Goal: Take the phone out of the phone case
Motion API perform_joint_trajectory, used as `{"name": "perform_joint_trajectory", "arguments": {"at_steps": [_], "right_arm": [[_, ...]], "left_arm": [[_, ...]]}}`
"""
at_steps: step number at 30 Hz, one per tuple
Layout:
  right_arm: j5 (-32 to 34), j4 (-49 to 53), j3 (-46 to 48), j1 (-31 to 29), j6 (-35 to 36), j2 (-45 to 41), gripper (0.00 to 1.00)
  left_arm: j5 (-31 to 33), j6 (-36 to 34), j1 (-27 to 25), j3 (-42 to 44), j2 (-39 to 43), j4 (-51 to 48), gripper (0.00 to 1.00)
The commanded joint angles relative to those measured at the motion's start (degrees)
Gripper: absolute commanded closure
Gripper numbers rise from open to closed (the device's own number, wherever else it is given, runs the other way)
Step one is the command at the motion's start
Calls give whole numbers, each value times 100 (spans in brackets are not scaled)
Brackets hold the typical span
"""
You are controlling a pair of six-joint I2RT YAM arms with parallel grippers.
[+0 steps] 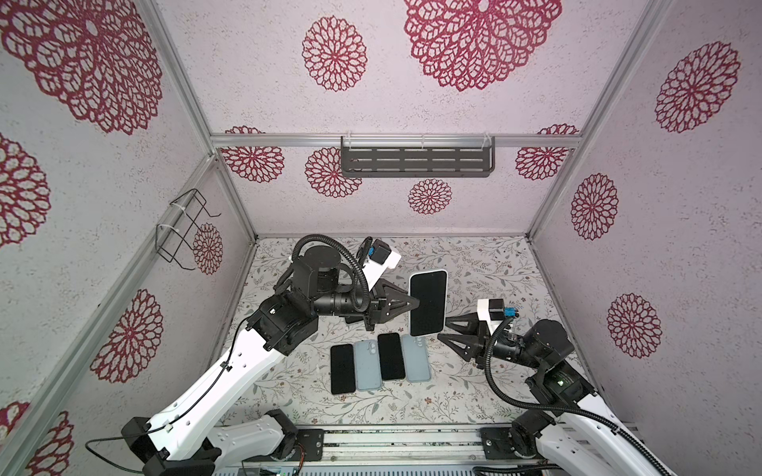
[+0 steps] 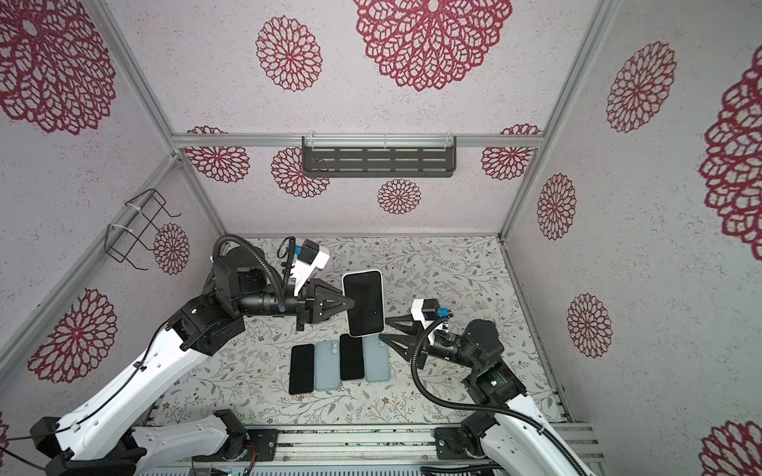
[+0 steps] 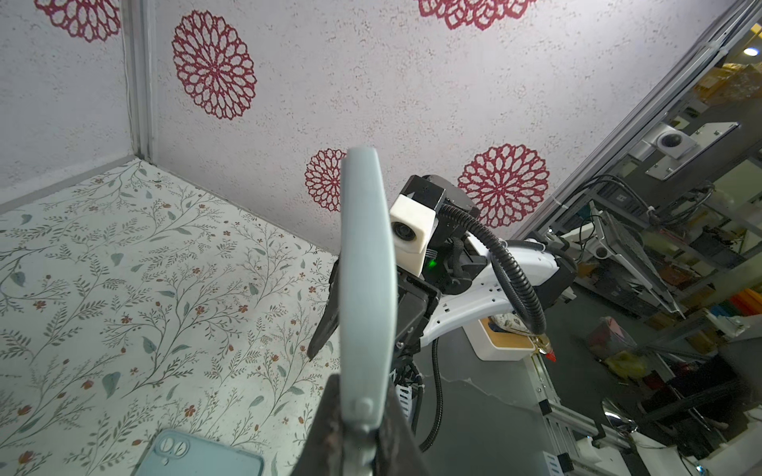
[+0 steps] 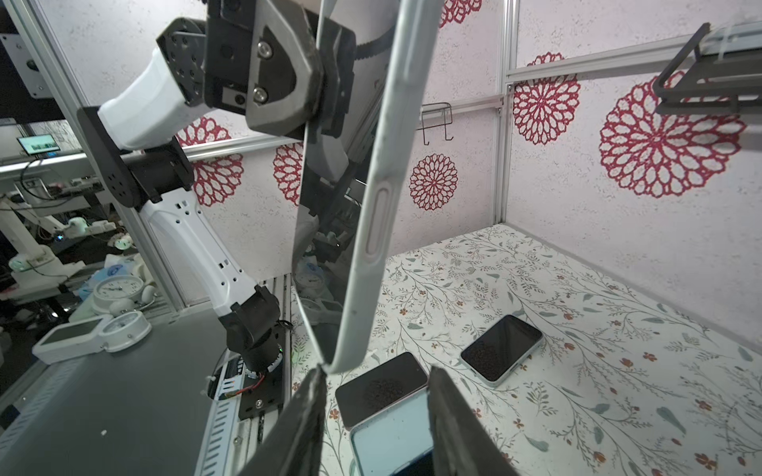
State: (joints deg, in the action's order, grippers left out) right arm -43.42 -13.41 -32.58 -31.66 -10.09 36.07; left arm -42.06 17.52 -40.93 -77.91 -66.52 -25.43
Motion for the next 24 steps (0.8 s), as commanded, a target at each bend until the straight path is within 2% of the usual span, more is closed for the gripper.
{"name": "perform_joint_trajectory", "arguments": {"at_steps": [1,10,19,24], "right_arm": [[-140,62,-230,12,444,-3,61],[-292,12,-328,15,613,110,64],[-498,56,-311,12,534,-3,51],[-455,-216,-223,19,352,-73,51]], "left_arm": [[-272,-332,32,-275,9,14,100],[-280,-351,40,-277,-45,33,100],[-173,-381,100,-190,49,16,100],[-223,-346,111,-129,56,106,100]]}}
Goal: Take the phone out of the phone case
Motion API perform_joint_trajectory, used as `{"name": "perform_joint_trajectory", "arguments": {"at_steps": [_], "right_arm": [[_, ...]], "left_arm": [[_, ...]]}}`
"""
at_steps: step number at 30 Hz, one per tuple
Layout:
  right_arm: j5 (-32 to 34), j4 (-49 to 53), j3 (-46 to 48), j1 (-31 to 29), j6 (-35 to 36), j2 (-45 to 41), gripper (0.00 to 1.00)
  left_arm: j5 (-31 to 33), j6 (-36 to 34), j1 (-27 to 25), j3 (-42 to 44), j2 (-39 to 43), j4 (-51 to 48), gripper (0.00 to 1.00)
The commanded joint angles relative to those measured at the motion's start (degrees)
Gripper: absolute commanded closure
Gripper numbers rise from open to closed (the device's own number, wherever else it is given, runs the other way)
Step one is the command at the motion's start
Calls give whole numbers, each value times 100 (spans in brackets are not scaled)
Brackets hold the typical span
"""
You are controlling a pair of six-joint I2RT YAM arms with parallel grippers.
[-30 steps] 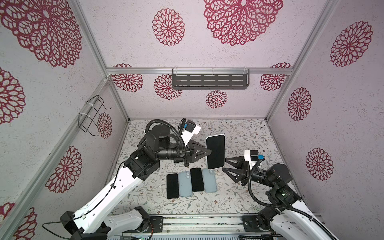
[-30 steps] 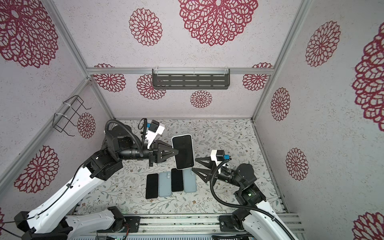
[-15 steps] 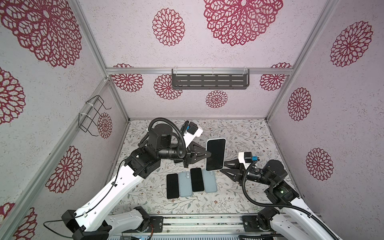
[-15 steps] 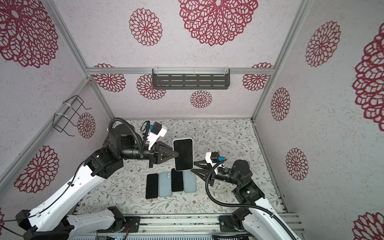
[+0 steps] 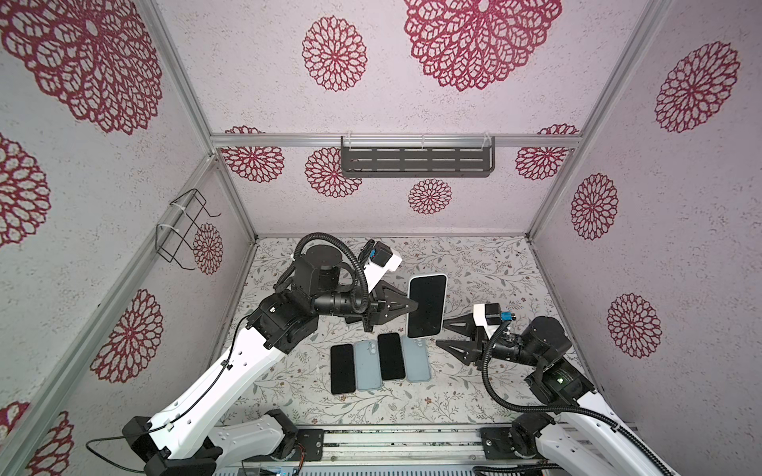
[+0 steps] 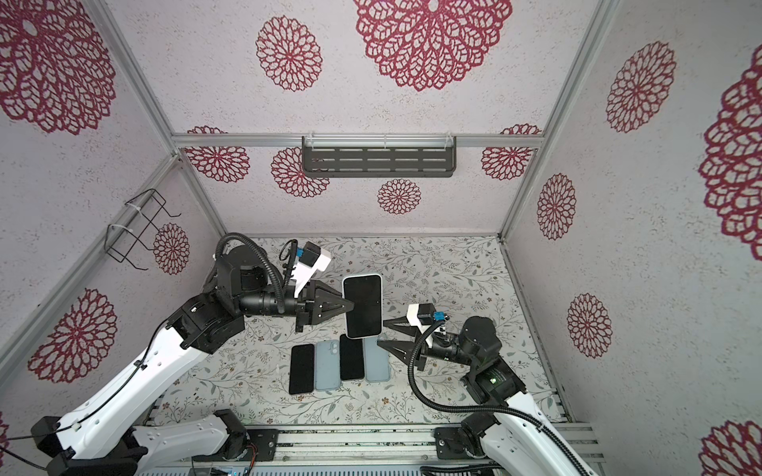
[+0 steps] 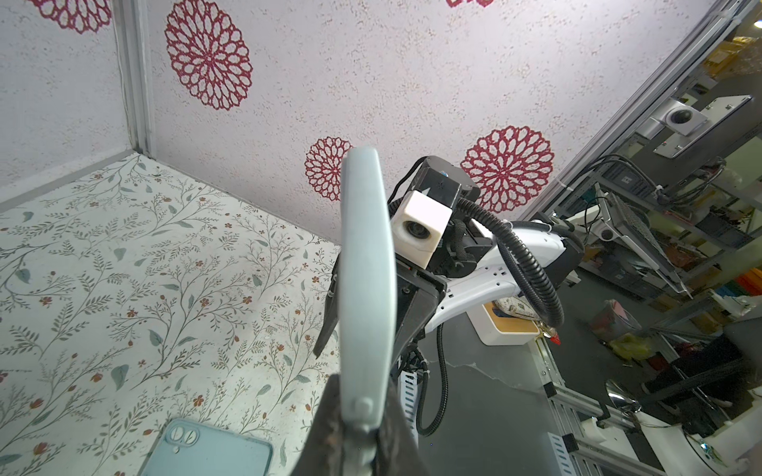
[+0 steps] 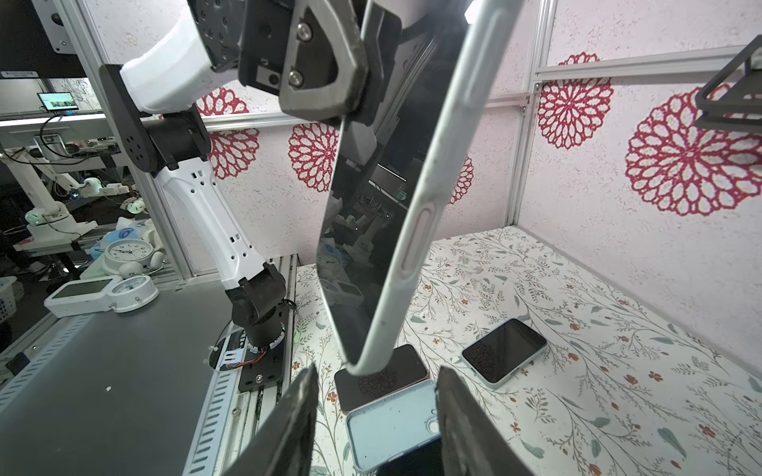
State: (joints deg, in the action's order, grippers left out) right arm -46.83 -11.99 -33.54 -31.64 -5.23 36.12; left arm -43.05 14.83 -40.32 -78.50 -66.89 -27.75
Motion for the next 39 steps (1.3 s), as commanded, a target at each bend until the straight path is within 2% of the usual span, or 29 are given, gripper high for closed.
{"name": "perform_joint_trajectory", "arguments": {"at_steps": [1,5,16,26,31,34,39], "right_arm": [[-124,-427,-118,12,-180,-68,51],[-163,-488,-162,13,-241,15,53],[-274,-917,-66,17,-470,72,68],[-344,-841,23,17,-461,52,65],[-321,-875,40,17,-444,8,68],[-307,-927,57,17,-435,-19,74],[-386,-1048,102,17,-426,-16,95]], "left_arm": [[-138,-79,50,-62,89,347,100],[-191,-22,50,-1,122,455,100],[-241,127,50,151,140,753,100],[-151,177,68,177,185,784,100],[-151,198,76,176,184,813,100],[-173,224,76,177,168,832,100],[-185,306,76,212,148,951,100]]}}
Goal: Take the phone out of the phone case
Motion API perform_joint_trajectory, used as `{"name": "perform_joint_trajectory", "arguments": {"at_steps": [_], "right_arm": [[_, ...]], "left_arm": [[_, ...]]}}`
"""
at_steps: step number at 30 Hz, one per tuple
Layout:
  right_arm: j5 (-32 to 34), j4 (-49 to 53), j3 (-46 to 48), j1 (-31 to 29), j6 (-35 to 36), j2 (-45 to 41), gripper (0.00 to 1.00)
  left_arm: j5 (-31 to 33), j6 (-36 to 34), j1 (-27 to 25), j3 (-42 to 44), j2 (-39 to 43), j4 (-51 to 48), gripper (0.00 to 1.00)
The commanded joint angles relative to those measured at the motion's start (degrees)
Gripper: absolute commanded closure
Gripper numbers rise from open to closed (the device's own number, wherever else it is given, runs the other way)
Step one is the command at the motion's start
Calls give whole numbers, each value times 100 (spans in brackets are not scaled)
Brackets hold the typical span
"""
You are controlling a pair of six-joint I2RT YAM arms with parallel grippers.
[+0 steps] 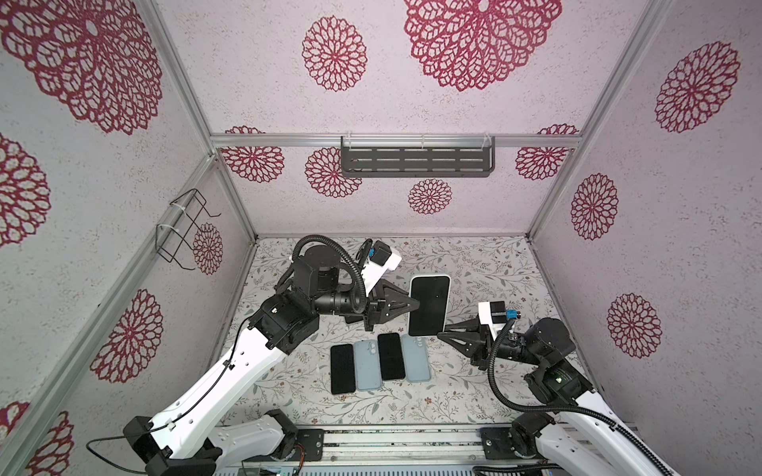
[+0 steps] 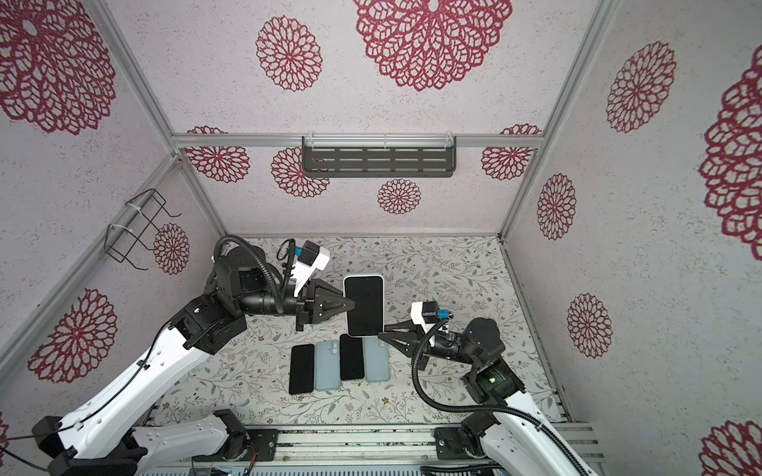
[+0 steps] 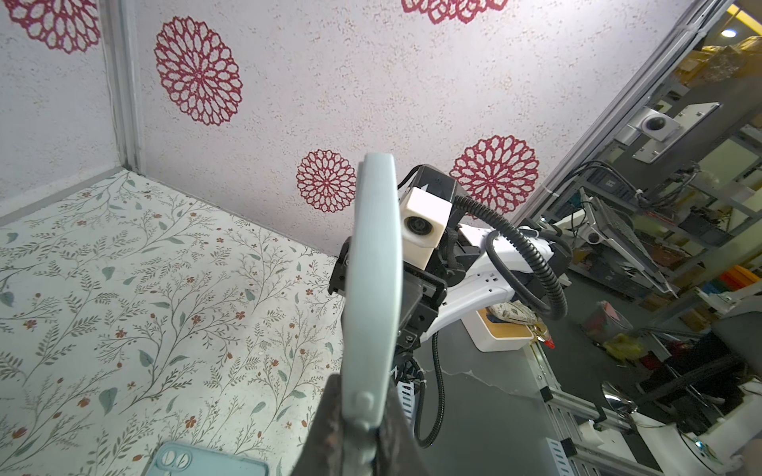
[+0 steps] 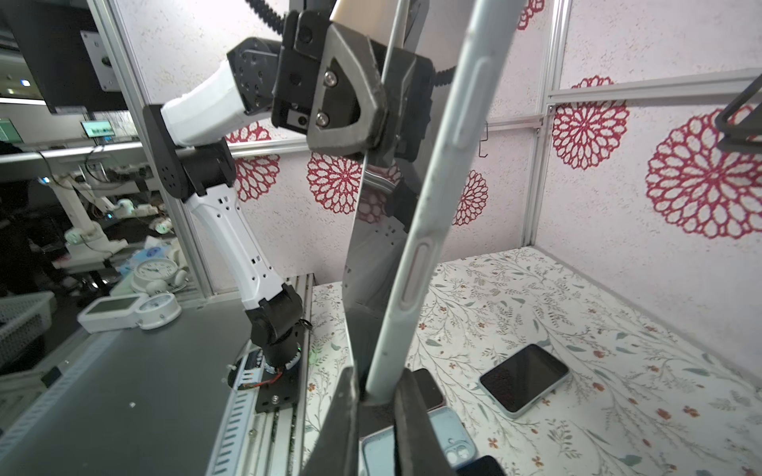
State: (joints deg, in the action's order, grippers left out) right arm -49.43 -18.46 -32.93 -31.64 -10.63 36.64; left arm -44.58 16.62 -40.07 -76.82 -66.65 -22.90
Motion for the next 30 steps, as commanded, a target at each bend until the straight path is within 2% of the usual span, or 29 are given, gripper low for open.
{"name": "perform_joint_trajectory", "arguments": {"at_steps": [1,4,7,11,16,23,30], "right_arm": [[-136,-424,50,17,116,-55,98],[-156,-467,76,17,117,-29,100],[-155,-503,92,15,157,-9,100],[-122,-510,111,17,261,53,100],[-66,-710,148,17,340,154,100],[506,-1121,306,17,584,80,100],[1153,-1880,474,17,502,89,100]], "left_arm": [[-35,165,52,59,109,521,100],[31,365,52,119,55,751,100],[366,755,52,254,4,1146,100],[823,1494,65,497,-66,1915,100],[916,2555,58,835,-150,3173,100],[1237,3300,-18,991,-215,3664,100],[1475,3927,-193,1274,-372,4199,100]]}}
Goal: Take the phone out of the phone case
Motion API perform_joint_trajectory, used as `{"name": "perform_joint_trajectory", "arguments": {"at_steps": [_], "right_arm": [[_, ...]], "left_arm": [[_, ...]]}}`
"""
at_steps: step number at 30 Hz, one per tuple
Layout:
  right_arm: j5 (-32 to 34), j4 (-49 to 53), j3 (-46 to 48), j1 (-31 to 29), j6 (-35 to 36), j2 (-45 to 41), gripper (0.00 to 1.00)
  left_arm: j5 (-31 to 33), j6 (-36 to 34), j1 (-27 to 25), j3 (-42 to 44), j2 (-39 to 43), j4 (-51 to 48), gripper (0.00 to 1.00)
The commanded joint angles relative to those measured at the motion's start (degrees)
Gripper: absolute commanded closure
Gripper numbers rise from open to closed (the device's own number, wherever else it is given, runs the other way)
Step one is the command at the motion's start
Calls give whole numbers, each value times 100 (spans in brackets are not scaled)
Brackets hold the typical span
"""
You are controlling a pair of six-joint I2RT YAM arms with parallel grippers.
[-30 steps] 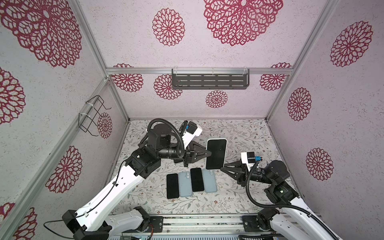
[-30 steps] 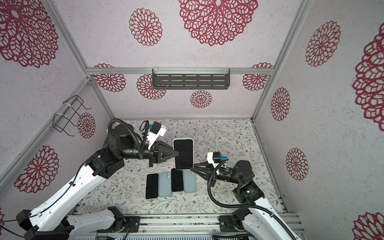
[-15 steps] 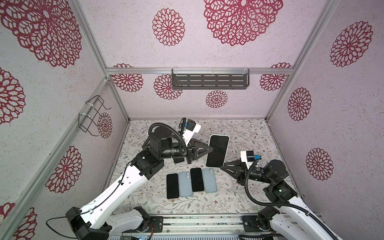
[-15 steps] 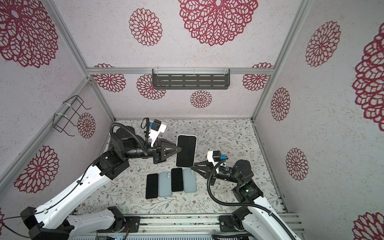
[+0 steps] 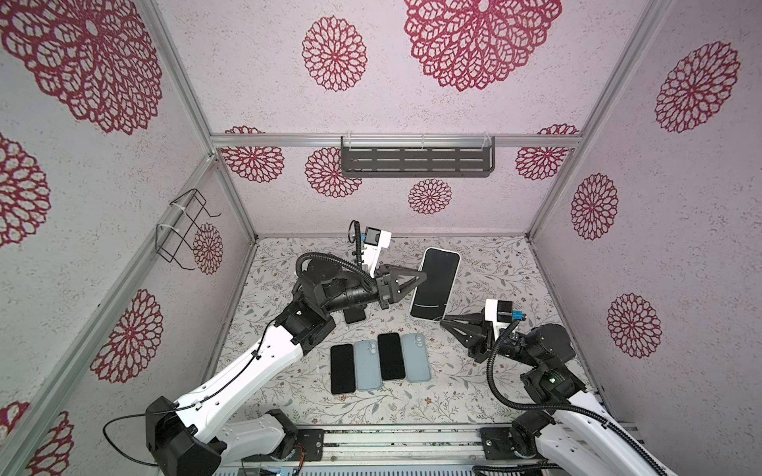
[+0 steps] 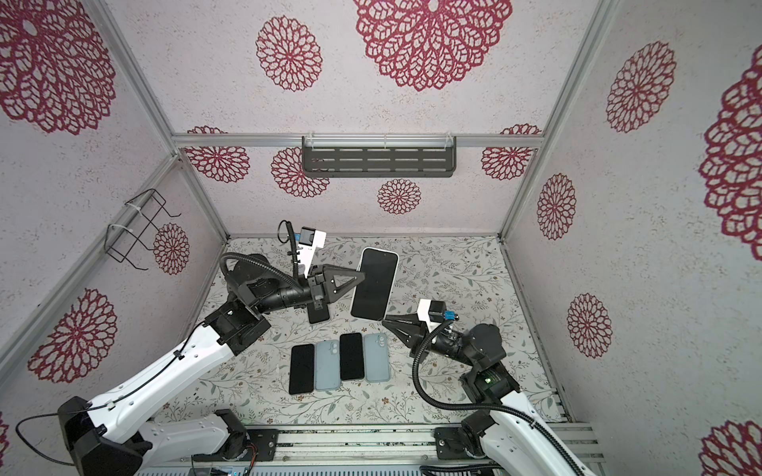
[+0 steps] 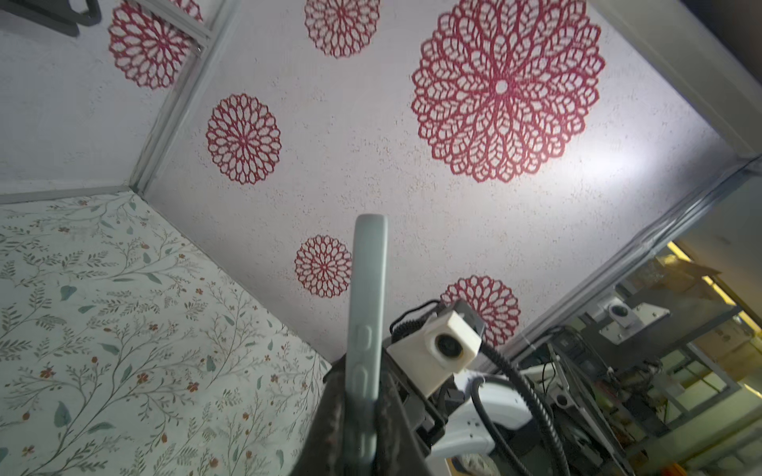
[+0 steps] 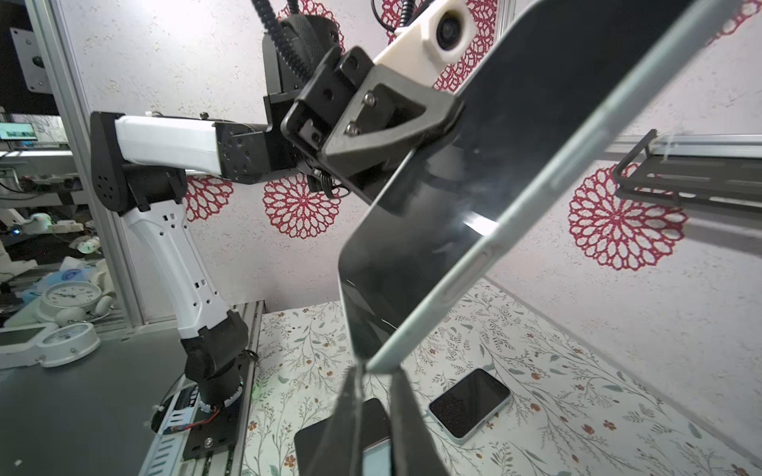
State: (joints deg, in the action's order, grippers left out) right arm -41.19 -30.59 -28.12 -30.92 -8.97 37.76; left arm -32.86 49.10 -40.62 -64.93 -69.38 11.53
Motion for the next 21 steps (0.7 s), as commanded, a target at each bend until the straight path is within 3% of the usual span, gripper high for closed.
{"name": "perform_joint_trajectory", "arguments": {"at_steps": [1,10,16,19,21], "right_arm": [[408,-753,31,-55,313,-22,100],[670,-1106,387,-55,-10,-164,97],[1347,-1121,911,-42,-696,-916,51],[1802,-1101,738,-20,-1525,-844,43],[1752,-1230,520,-11,-2066,-562,40]], "left_arm": [[360,800,-150,185,-117,939,100],[637,1078,-230,521,-102,1596,100],[932,893,-101,766,292,1800,100],[932,1031,-95,872,268,2399,100],[924,1115,-102,882,234,2678,100]]}}
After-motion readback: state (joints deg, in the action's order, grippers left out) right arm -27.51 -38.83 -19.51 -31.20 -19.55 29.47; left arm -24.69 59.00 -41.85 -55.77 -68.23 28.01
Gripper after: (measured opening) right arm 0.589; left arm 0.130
